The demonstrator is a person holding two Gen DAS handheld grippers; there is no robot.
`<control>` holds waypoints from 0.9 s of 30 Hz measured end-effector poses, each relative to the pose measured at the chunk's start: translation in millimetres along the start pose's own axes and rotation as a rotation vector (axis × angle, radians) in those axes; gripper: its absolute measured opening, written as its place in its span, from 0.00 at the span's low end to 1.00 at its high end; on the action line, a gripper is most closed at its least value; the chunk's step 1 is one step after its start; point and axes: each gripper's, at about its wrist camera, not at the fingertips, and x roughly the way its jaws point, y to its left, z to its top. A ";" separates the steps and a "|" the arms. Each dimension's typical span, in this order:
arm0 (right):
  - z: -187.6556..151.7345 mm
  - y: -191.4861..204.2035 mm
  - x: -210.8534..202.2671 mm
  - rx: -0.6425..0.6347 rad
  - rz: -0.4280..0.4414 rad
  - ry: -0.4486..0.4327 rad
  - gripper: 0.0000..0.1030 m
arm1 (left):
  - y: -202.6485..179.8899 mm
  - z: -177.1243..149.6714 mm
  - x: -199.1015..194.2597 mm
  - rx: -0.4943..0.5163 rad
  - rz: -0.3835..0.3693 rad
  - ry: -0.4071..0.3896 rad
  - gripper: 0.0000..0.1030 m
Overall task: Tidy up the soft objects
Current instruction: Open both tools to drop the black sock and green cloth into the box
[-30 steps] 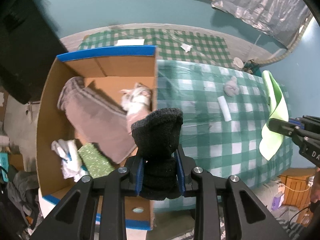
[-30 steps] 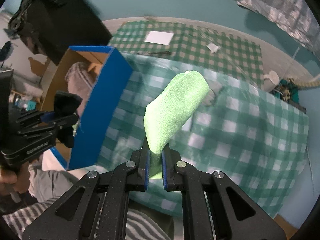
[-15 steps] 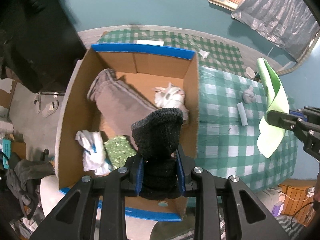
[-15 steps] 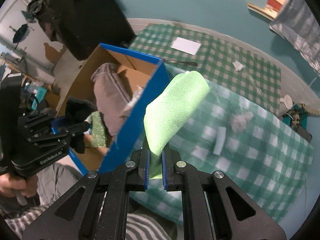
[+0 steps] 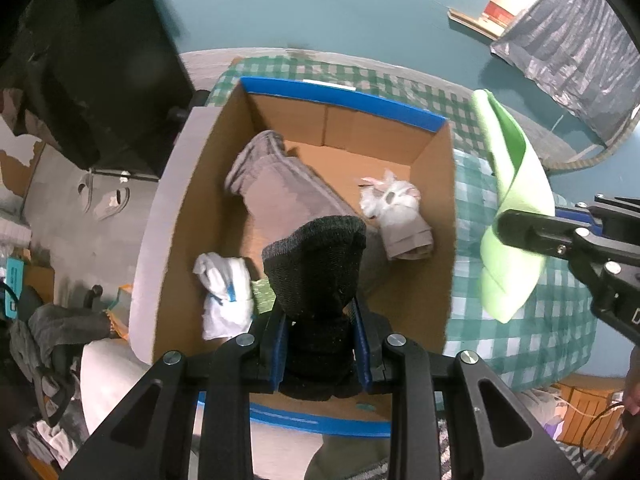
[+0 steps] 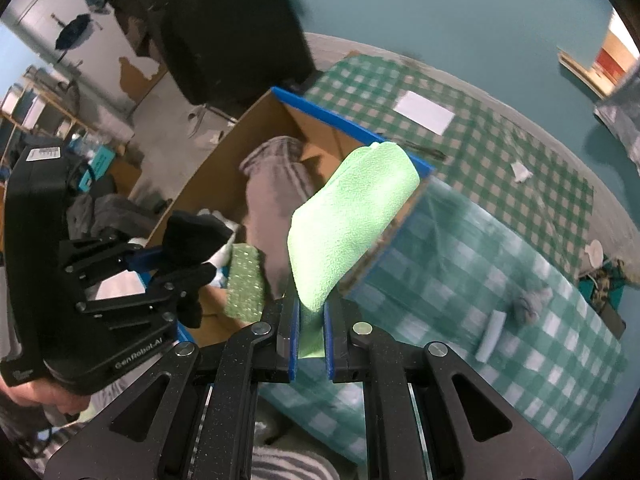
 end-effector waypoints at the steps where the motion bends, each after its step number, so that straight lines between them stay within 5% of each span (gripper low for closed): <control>1: 2.1 2.7 2.6 -0.004 0.002 0.003 0.09 | 4.1 0.0 -0.1 -0.006 0.001 0.000 0.27; 18: 23.2 45.8 48.5 -0.056 0.021 0.088 0.11 | 48.1 -1.7 21.2 -0.056 0.020 0.064 0.27; 27: 21.5 49.3 47.3 -0.049 -0.002 0.097 0.44 | 53.1 -2.8 31.6 -0.070 0.015 0.135 0.33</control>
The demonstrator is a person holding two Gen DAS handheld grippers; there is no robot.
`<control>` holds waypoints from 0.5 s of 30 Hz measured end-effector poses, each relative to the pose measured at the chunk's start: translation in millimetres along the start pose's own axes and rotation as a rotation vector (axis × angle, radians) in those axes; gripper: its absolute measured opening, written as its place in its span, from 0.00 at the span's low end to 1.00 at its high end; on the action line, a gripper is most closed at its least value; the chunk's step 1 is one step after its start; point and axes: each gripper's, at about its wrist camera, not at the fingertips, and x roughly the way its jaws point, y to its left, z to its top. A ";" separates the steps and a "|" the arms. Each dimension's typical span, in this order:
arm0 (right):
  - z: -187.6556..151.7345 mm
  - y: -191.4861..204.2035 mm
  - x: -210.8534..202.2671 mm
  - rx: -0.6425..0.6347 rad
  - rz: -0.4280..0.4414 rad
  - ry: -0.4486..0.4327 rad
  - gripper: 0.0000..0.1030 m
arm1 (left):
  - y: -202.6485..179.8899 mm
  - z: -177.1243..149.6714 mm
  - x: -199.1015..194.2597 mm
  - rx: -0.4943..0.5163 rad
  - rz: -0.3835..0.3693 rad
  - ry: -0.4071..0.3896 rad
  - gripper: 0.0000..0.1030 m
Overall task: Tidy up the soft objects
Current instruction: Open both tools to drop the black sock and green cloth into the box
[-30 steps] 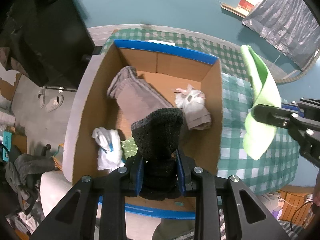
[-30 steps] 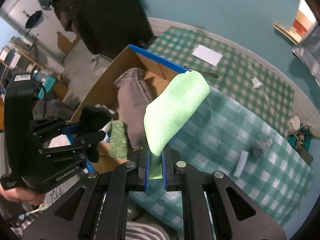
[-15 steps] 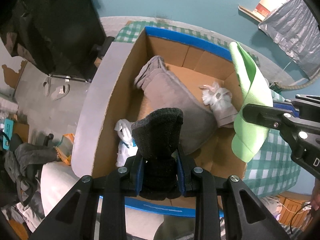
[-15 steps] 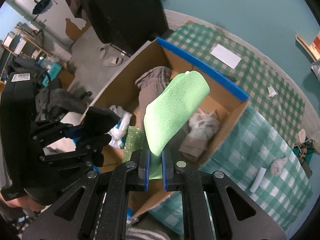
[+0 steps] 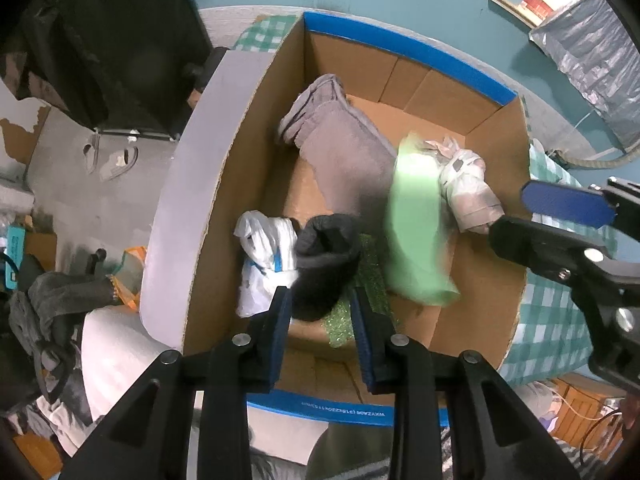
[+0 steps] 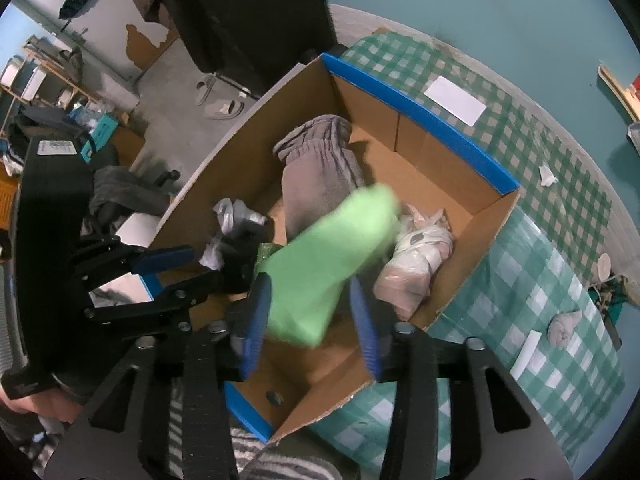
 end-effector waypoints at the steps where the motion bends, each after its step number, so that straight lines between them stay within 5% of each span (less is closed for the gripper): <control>1: 0.1 -0.6 -1.1 0.002 -0.003 -0.003 0.47 | -0.1 0.6 0.3 0.001 0.004 0.000 0.39; 3: -1.1 -2.3 -3.7 0.007 -0.009 -0.010 0.49 | -1.5 0.3 -1.0 0.002 0.006 0.000 0.45; 15: -13.1 -24.2 -17.6 0.061 -0.032 -0.028 0.53 | -12.4 1.8 -11.2 0.026 0.006 -0.029 0.46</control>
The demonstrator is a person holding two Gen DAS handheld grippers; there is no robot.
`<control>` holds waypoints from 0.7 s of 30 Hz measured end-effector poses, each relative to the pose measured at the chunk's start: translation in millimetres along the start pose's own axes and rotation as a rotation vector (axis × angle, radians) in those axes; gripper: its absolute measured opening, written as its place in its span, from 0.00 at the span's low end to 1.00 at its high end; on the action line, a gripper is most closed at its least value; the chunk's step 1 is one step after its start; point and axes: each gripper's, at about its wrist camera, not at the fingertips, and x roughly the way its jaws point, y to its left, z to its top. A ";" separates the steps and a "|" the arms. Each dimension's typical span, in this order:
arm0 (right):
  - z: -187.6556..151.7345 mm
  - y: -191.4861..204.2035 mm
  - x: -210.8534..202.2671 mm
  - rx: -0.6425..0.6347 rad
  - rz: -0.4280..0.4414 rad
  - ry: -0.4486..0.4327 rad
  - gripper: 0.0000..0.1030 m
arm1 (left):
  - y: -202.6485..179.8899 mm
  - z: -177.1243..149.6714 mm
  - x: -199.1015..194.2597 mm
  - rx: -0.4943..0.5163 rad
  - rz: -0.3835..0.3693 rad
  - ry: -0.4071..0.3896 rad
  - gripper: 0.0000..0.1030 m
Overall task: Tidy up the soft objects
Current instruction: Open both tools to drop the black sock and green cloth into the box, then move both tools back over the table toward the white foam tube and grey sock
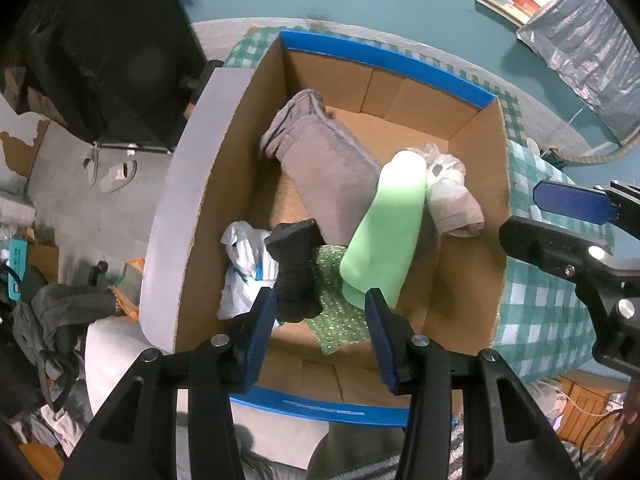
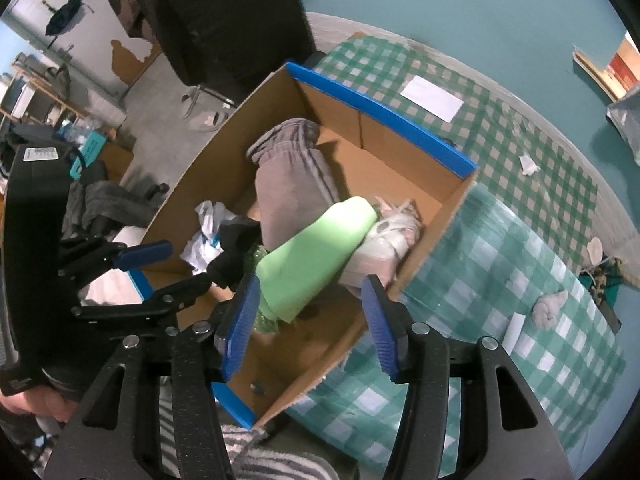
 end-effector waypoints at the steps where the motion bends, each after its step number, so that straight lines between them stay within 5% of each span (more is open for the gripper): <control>1: -1.2 -2.2 -1.5 0.004 -0.001 -0.002 0.53 | -2.2 0.1 -1.4 0.004 0.000 -0.002 0.46; 21: -39.0 -68.4 -31.3 0.125 -0.050 -0.022 0.55 | -52.4 4.3 -17.5 0.079 -0.002 -0.027 0.46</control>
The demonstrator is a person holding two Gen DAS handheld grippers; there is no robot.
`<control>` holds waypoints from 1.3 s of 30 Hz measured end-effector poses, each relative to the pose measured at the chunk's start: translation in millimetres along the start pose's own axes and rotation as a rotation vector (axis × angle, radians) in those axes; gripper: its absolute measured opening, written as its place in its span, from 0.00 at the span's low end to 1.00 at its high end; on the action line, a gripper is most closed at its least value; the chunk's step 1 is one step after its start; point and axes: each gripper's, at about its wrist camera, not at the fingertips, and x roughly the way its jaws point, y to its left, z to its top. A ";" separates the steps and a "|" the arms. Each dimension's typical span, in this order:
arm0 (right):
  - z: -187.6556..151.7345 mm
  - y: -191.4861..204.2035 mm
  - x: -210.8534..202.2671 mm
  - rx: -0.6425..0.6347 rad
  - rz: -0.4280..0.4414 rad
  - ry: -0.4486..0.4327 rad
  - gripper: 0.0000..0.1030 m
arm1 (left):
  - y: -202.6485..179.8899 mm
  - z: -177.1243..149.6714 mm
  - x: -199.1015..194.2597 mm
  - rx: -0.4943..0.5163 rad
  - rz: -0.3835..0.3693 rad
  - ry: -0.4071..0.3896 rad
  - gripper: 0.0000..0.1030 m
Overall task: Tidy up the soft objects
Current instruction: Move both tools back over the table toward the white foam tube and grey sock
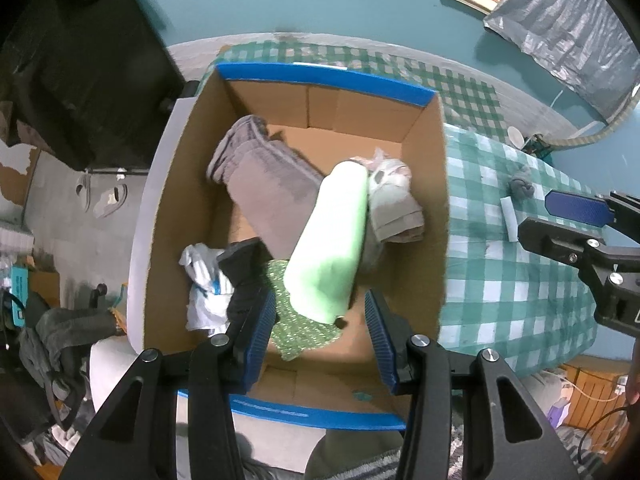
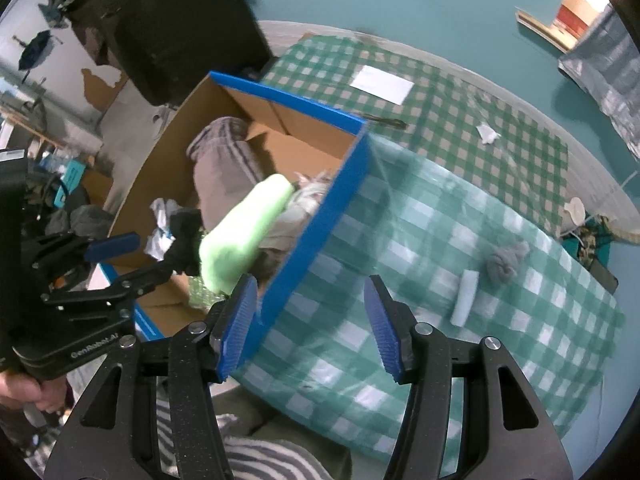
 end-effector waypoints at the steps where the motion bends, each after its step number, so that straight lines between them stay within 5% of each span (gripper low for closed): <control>1: -1.6 -4.5 -1.8 0.008 -0.004 -0.001 0.55 | -3.5 0.7 -0.7 0.004 -0.001 -0.001 0.46; 25: -36.6 -113.8 -28.3 0.174 -0.069 0.003 0.56 | -96.3 22.4 -0.7 0.114 -0.001 -0.006 0.46; 39: -38.4 -192.0 -5.9 0.308 -0.072 0.060 0.58 | -156.4 48.2 25.0 0.181 -0.002 0.021 0.47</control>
